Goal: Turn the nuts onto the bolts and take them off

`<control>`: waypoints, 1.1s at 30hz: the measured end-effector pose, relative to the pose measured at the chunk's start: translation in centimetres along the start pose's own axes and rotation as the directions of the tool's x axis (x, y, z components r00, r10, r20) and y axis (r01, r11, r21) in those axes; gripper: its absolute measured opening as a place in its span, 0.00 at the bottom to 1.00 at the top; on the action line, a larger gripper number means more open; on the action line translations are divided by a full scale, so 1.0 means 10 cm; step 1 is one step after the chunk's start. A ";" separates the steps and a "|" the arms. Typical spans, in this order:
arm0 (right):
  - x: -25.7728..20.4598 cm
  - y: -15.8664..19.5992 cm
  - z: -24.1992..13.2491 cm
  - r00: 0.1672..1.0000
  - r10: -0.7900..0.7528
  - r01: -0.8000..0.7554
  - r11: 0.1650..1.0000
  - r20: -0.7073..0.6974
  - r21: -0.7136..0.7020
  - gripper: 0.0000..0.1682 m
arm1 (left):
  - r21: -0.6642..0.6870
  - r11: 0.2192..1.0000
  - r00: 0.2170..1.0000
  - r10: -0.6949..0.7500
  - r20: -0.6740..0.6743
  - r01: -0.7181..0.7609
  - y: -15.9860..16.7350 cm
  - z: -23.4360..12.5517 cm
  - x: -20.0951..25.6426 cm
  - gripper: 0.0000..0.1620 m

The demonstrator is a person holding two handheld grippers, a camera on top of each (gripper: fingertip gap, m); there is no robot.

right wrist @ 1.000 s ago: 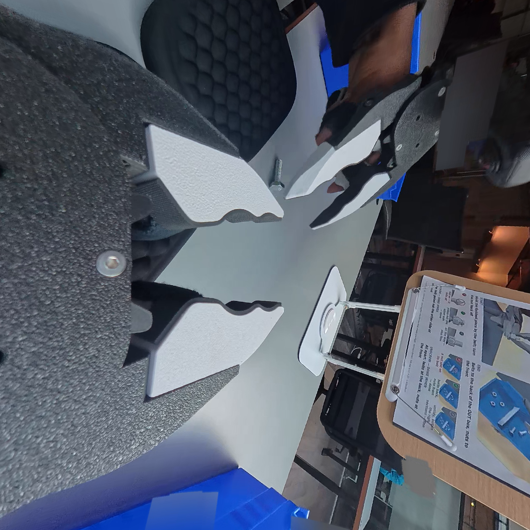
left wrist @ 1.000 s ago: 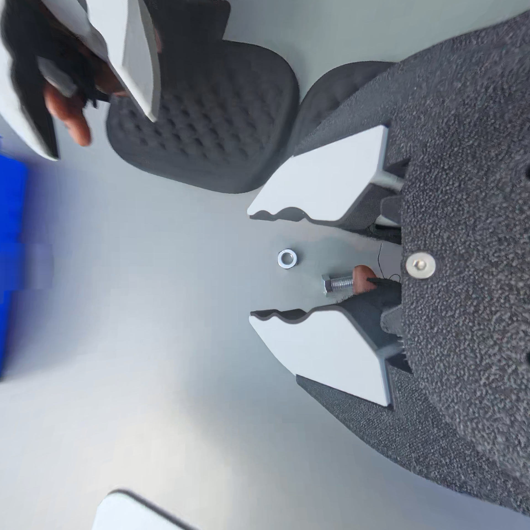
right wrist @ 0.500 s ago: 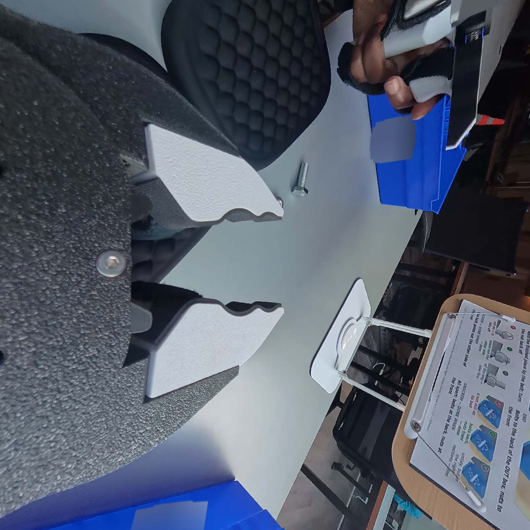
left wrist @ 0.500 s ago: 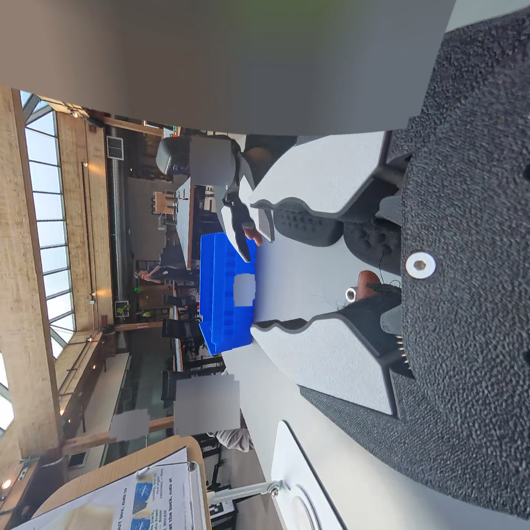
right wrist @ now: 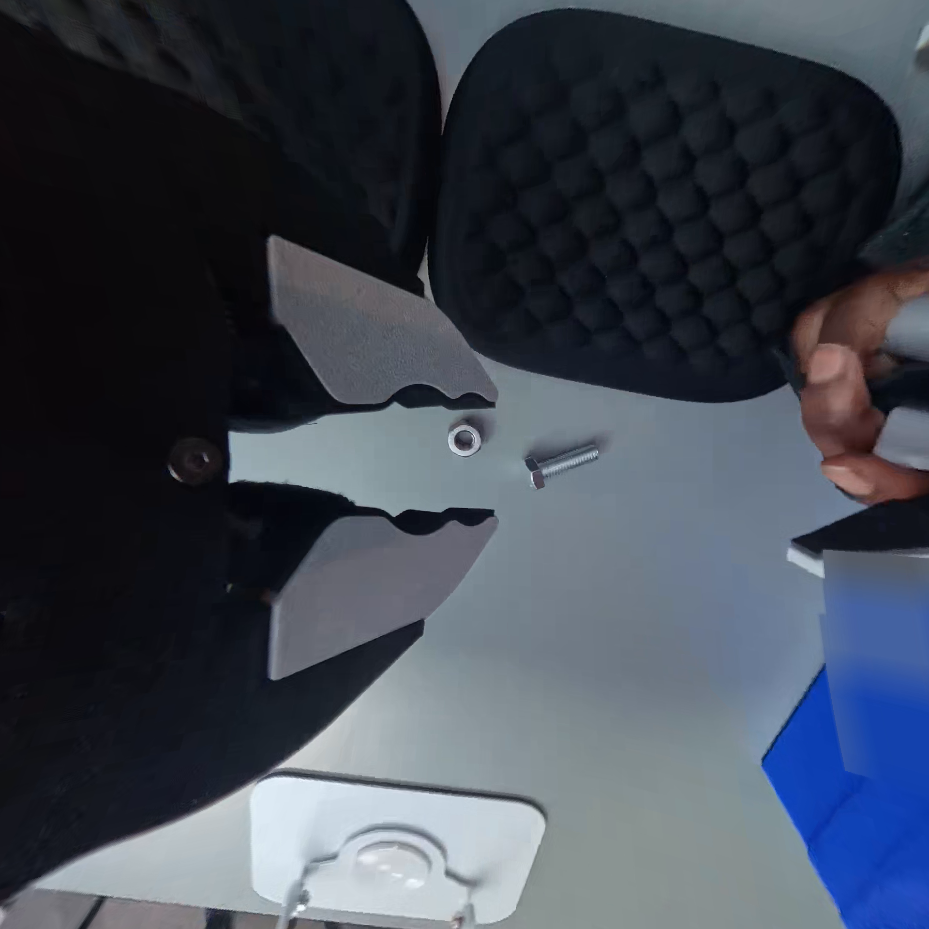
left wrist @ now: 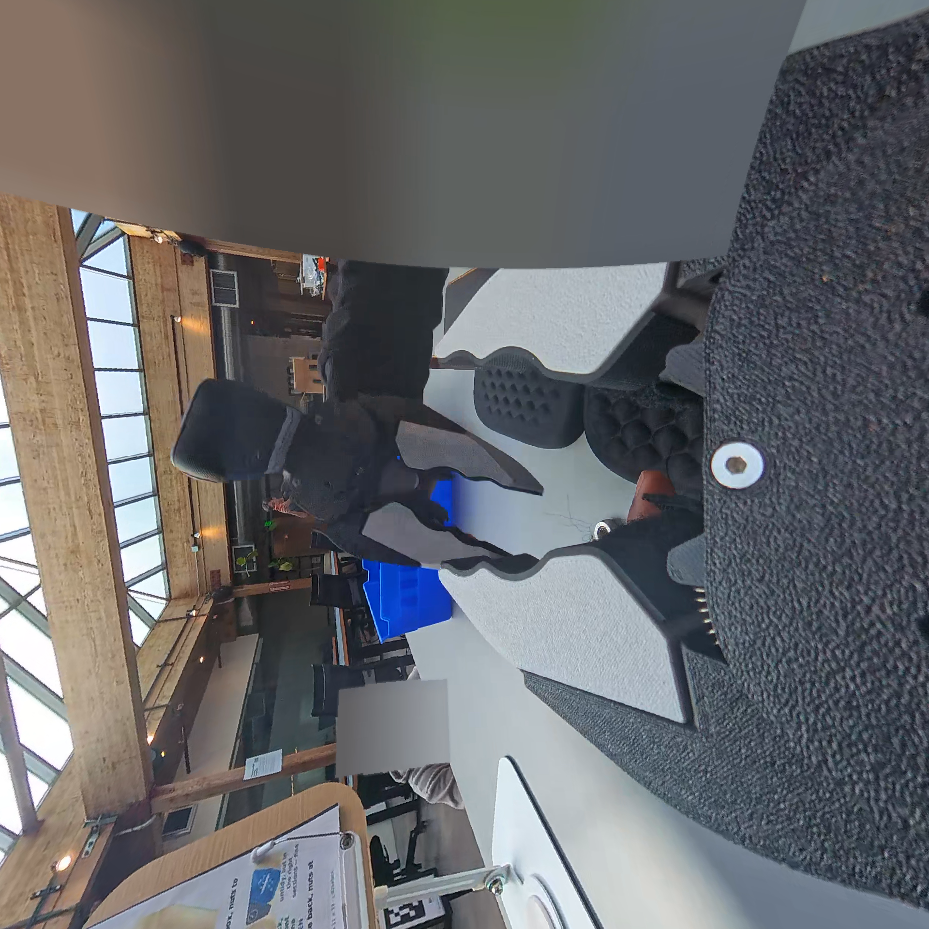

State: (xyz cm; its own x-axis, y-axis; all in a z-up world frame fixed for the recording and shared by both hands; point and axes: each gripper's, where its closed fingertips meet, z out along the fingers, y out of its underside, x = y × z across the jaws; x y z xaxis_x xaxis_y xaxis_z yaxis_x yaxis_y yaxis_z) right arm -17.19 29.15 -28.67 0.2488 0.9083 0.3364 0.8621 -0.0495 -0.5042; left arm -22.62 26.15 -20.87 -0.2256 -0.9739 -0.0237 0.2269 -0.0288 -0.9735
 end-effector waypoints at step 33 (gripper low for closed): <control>0.41 -0.96 -0.78 0.892 0.347 -0.416 0.378 0.290 0.827 0.05 | 0.043 0.996 0.986 -0.084 0.141 0.079 -0.03 -0.04 -0.25 0.40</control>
State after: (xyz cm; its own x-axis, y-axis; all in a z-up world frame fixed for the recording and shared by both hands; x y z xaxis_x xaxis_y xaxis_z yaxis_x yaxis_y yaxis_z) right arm -20.96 30.14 -16.25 0.3937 0.9132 -0.1055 -0.1427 -0.0527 -0.9884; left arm -22.48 28.66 -20.58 -0.1080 -0.9900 0.0904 0.2491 -0.1150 -0.9616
